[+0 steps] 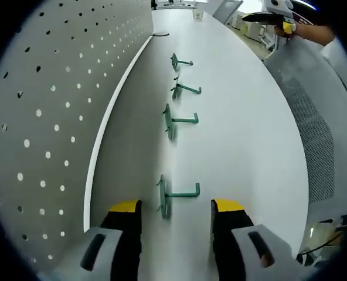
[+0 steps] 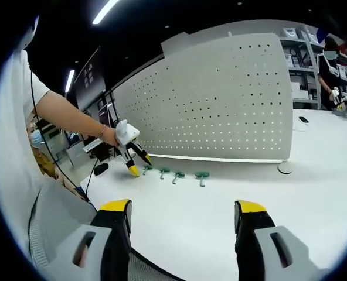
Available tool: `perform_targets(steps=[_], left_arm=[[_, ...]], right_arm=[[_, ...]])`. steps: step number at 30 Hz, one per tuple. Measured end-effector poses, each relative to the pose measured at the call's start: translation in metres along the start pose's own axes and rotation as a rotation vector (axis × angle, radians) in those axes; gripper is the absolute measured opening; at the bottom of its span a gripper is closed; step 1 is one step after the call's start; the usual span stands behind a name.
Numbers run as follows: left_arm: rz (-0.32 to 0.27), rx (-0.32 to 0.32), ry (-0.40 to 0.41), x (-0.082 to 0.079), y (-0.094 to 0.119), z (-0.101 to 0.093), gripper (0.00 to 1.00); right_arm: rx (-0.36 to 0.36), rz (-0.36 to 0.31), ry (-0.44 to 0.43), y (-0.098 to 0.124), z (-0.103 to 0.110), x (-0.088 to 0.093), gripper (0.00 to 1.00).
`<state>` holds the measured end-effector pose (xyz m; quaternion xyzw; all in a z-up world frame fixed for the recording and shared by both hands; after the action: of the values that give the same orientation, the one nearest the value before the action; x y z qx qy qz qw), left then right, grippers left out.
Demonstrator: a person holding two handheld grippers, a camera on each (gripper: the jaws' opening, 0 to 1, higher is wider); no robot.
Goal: Insert the hook assembly into the mounting plate slot until the hook locks in place.
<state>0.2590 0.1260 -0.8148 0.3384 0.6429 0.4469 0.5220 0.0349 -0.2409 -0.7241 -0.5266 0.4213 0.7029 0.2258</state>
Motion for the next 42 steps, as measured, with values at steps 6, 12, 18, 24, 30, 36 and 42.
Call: perform_targets(steps=[6,12,18,24,30,36,42], left_arm=[[0.007,-0.023,0.042,-0.0003,0.0009,0.0052,0.34],[-0.013,-0.034,0.053,-0.0012,0.0002,0.0028,0.21],[-0.005,-0.045,0.069,-0.0018,-0.0003,0.0026,0.16],[0.008,-0.052,0.075,-0.002,-0.0006,0.0023,0.15],[0.013,-0.058,0.076,-0.0007,-0.0009,0.003,0.15],[0.012,-0.065,0.086,0.0,-0.0012,0.0032,0.15],[0.012,-0.069,0.096,0.0,-0.0001,0.002,0.15]], right_arm=[[0.001,-0.002,0.0,-0.0002,0.0002,-0.0013,0.69],[0.002,-0.001,-0.001,-0.0003,0.0002,0.0,0.68],[-0.002,0.003,-0.001,-0.001,0.0015,0.0008,0.68],[0.003,-0.005,-0.001,-0.0003,0.0006,-0.0001,0.68],[0.006,-0.006,-0.009,0.0014,0.0013,0.002,0.68],[0.005,-0.008,-0.01,0.0011,0.0018,0.0016,0.67],[0.004,-0.012,-0.009,0.0005,0.0022,-0.0002,0.67]])
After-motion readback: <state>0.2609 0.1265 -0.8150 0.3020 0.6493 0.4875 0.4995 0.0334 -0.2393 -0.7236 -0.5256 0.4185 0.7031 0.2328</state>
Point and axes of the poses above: the point that each gripper's makers call its tool centre point, and the gripper's own axes: y roughly backward along the fingers, z roughly to its left, x roughly out of its underside, the point moved 7 cm from there along y, roughly backward along the fingers, and after that the axes turned 9 degrees about y, right-handed, at the moved point
